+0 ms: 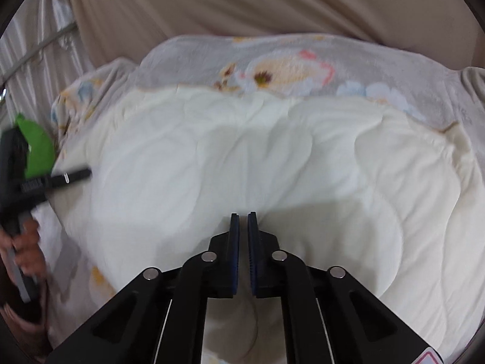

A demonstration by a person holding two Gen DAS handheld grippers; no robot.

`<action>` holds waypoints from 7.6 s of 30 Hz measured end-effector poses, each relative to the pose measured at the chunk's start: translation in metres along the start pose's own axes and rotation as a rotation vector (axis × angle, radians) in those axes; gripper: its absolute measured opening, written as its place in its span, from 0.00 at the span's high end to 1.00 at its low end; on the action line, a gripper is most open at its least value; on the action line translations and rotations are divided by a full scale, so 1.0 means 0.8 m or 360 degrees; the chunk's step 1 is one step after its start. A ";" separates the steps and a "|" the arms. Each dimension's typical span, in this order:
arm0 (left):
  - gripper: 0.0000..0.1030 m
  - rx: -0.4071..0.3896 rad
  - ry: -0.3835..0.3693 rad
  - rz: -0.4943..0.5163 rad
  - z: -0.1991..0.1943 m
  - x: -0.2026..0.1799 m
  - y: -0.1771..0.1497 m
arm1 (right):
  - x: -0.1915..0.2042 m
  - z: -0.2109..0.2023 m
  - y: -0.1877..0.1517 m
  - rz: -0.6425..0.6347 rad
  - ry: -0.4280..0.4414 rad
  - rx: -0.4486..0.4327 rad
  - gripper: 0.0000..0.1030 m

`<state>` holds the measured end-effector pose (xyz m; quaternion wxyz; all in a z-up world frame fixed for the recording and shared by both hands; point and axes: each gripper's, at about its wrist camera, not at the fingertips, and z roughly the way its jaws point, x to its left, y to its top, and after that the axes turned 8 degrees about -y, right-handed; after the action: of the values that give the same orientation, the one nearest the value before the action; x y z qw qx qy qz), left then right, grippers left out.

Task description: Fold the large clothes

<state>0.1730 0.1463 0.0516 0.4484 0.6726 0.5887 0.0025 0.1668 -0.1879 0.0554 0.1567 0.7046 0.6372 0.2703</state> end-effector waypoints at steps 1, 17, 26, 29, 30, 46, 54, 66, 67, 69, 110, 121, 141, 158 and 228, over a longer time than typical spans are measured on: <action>0.83 -0.0035 -0.0016 0.0050 -0.010 -0.016 0.002 | 0.002 0.005 -0.008 -0.0013 -0.0015 0.0006 0.98; 0.84 0.0047 -0.0495 0.0921 0.048 -0.345 -0.038 | -0.036 -0.012 -0.061 0.0262 0.0204 -0.0166 1.00; 0.83 0.0359 -0.0370 0.1039 0.195 -0.394 -0.120 | -0.122 -0.115 -0.174 0.0600 0.0175 -0.0251 0.91; 0.81 0.0401 -0.0301 0.1089 0.222 -0.401 -0.149 | -0.153 -0.138 -0.197 0.0711 0.0120 -0.0295 0.90; 0.80 0.0407 -0.0284 0.1096 0.228 -0.400 -0.157 | -0.160 -0.143 -0.200 0.0735 0.0109 -0.0307 0.90; 0.12 0.0139 -0.0293 0.1063 0.055 -0.335 -0.114 | -0.190 -0.235 -0.157 0.0618 -0.0017 -0.0642 0.29; 0.12 0.0267 0.0190 0.1022 0.082 -0.229 -0.156 | -0.144 -0.191 -0.085 0.0452 0.0100 -0.0478 0.21; 0.11 0.0351 0.0005 0.0973 0.122 -0.238 -0.153 | -0.190 -0.180 -0.119 0.0654 0.0116 -0.0494 0.84; 0.12 0.0382 0.0013 0.0966 0.131 -0.237 -0.156 | -0.203 -0.162 -0.127 0.0709 0.0105 -0.0435 0.84; 0.15 0.0450 0.0055 0.0949 0.149 -0.231 -0.163 | -0.238 -0.116 -0.152 0.0847 0.0188 -0.0290 0.82; 0.06 0.0111 0.0144 0.0956 0.208 -0.321 -0.099 | -0.249 -0.040 -0.051 0.0689 -0.0161 -0.0302 0.87; 0.04 0.0118 0.0154 0.0900 0.210 -0.312 -0.095 | -0.203 -0.157 -0.010 0.0501 -0.0409 -0.0645 0.75; 0.04 0.0102 0.0222 0.0969 0.210 -0.323 -0.103 | -0.240 -0.014 0.011 0.0436 -0.0500 -0.0312 0.84; 0.04 0.0379 0.0074 0.0905 0.159 -0.269 -0.158 | -0.225 -0.097 -0.154 0.0521 -0.0276 -0.0159 0.76; 0.50 -0.0930 -0.0498 0.1282 -0.180 -0.393 -0.005 | -0.084 -0.397 -0.024 0.0250 -0.0132 -0.1419 0.82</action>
<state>-0.0032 -0.0172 0.3006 0.6635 0.6849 0.1838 0.2384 -0.0360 -0.2906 0.2875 0.4492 0.6248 0.3963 0.5008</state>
